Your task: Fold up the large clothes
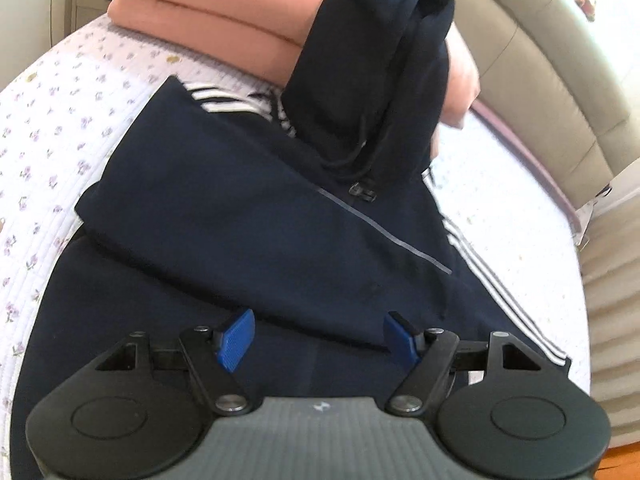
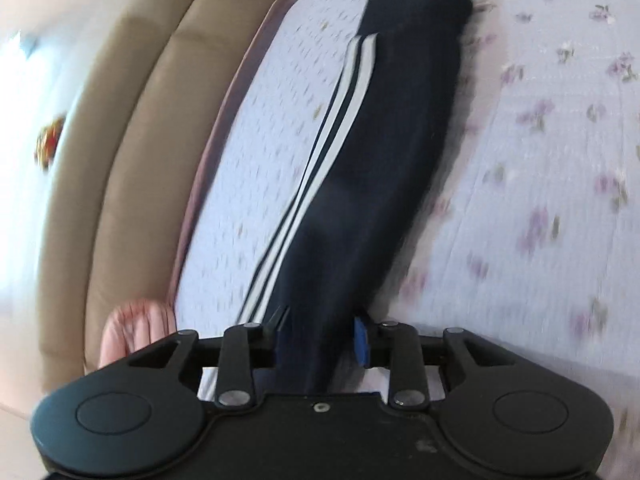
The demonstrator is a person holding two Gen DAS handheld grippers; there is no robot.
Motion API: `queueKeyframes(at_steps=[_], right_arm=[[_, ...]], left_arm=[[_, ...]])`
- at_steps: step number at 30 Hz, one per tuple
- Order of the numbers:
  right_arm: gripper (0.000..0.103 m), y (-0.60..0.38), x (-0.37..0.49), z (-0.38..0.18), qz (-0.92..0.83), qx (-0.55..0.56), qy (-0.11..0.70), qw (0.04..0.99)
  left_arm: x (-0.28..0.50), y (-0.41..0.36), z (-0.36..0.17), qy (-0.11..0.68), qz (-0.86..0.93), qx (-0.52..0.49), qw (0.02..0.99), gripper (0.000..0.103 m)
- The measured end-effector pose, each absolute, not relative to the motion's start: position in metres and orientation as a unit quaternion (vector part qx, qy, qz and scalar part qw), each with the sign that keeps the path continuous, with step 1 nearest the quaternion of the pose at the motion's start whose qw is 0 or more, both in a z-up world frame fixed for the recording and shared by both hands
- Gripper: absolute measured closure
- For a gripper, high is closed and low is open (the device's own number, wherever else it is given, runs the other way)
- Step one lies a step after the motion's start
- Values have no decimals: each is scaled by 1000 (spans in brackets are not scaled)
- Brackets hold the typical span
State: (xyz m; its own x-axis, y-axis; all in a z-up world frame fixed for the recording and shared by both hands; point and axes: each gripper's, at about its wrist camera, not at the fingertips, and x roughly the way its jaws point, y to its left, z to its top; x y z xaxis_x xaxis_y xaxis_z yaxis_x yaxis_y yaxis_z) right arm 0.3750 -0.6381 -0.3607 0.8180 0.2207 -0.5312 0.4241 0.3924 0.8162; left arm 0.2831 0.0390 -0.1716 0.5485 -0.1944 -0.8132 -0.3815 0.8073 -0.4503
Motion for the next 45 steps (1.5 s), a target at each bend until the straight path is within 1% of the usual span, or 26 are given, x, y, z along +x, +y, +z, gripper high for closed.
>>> queueKeyframes(at_steps=[1, 2, 3, 4, 5, 7, 11, 14, 18, 25, 27, 29, 31, 32, 34, 35, 38, 40, 41, 43, 44, 45], right_arm=[[77, -639, 381, -363, -69, 545, 289, 784], [91, -641, 385, -366, -74, 541, 287, 787], [101, -641, 389, -368, -85, 535, 290, 789], [103, -640, 393, -370, -90, 527, 295, 792], [103, -637, 396, -368, -90, 515, 292, 801], [97, -631, 398, -356, -90, 480, 299, 820], [96, -612, 405, -327, -68, 420, 290, 857], [96, -592, 404, -295, -54, 392, 259, 881], [96, -556, 407, -242, -20, 377, 205, 903], [96, -449, 384, -136, 128, 359, 112, 918], [96, -407, 375, -114, 179, 342, 99, 917], [96, -360, 368, -103, 228, 315, 104, 916], [96, -309, 362, -108, 266, 278, 129, 914], [96, -282, 362, -119, 283, 266, 156, 908], [96, -237, 360, -153, 303, 251, 219, 893], [96, -215, 358, -178, 309, 241, 256, 884], [95, -171, 348, -249, 302, 209, 335, 868], [95, -160, 344, -281, 303, 219, 363, 853], [95, -153, 339, -287, 301, 225, 369, 850], [88, -155, 341, -298, 288, 247, 379, 844], [71, -158, 347, -300, 282, 268, 385, 837], [60, -163, 351, -301, 282, 293, 389, 827]], left_arm=[[282, 38, -169, 468, 59, -305, 827, 30], [282, 37, -168, 467, 61, -303, 829, 30], [281, 36, -166, 465, 63, -303, 829, 30], [279, 36, -165, 463, 66, -304, 830, 30], [278, 36, -165, 461, 67, -306, 830, 30], [276, 35, -166, 456, 68, -302, 834, 30], [277, 34, -176, 487, 80, -257, 831, 30], [274, 42, -183, 498, 80, -247, 827, 30], [274, 59, -187, 496, 70, -266, 824, 30], [276, 89, -187, 473, 37, -279, 835, 30], [275, 99, -190, 469, 28, -288, 835, 30], [274, 110, -192, 465, 23, -293, 835, 30], [272, 122, -197, 461, 25, -295, 837, 29], [270, 130, -200, 459, 28, -299, 836, 29], [266, 147, -206, 456, 35, -315, 832, 29], [262, 156, -209, 454, 37, -325, 829, 29], [255, 173, -220, 457, 45, -333, 823, 30], [254, 180, -229, 465, 43, -330, 820, 31], [252, 182, -232, 468, 40, -331, 819, 30], [250, 186, -238, 472, 38, -335, 815, 30], [249, 188, -240, 473, 39, -338, 813, 30], [249, 189, -242, 474, 39, -340, 811, 30]])
